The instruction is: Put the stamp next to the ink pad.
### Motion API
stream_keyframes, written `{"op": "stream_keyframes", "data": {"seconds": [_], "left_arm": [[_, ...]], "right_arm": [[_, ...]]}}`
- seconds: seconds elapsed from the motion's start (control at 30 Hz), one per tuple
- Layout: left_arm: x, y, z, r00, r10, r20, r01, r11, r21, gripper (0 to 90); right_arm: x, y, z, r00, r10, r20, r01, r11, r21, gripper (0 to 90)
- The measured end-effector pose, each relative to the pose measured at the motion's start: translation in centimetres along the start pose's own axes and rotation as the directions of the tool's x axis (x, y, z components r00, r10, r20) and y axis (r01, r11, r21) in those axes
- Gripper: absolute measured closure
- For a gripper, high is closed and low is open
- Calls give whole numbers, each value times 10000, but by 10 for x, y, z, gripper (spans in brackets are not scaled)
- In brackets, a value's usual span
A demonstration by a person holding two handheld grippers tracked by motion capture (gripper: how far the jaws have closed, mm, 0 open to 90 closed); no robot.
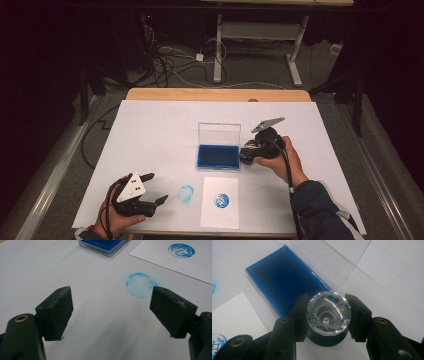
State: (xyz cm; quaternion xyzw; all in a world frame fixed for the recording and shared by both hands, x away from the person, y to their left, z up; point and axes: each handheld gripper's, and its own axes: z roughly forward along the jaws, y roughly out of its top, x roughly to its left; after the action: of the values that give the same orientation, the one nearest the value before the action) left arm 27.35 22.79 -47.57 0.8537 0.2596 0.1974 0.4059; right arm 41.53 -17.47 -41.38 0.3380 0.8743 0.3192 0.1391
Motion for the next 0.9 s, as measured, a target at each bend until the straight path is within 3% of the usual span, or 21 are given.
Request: {"op": "stream_keyframes", "data": {"seconds": [0.4,0.57,0.9], "left_arm": [[0,0,1,10000,40,41,-40,10000,77,181],[-1,0,2,10000,67,60,-68,9999,86,181],[1,1,0,10000,0,45,0,10000,-10,181]], "right_arm": [[-3,-4,-2,9997,232,29,-231,9997,-125,577],[-3,-7,6,9997,228,103,-230,9995,203,577],[-5,-9,13,9981,614,-8,-614,9981,98,576]]}}
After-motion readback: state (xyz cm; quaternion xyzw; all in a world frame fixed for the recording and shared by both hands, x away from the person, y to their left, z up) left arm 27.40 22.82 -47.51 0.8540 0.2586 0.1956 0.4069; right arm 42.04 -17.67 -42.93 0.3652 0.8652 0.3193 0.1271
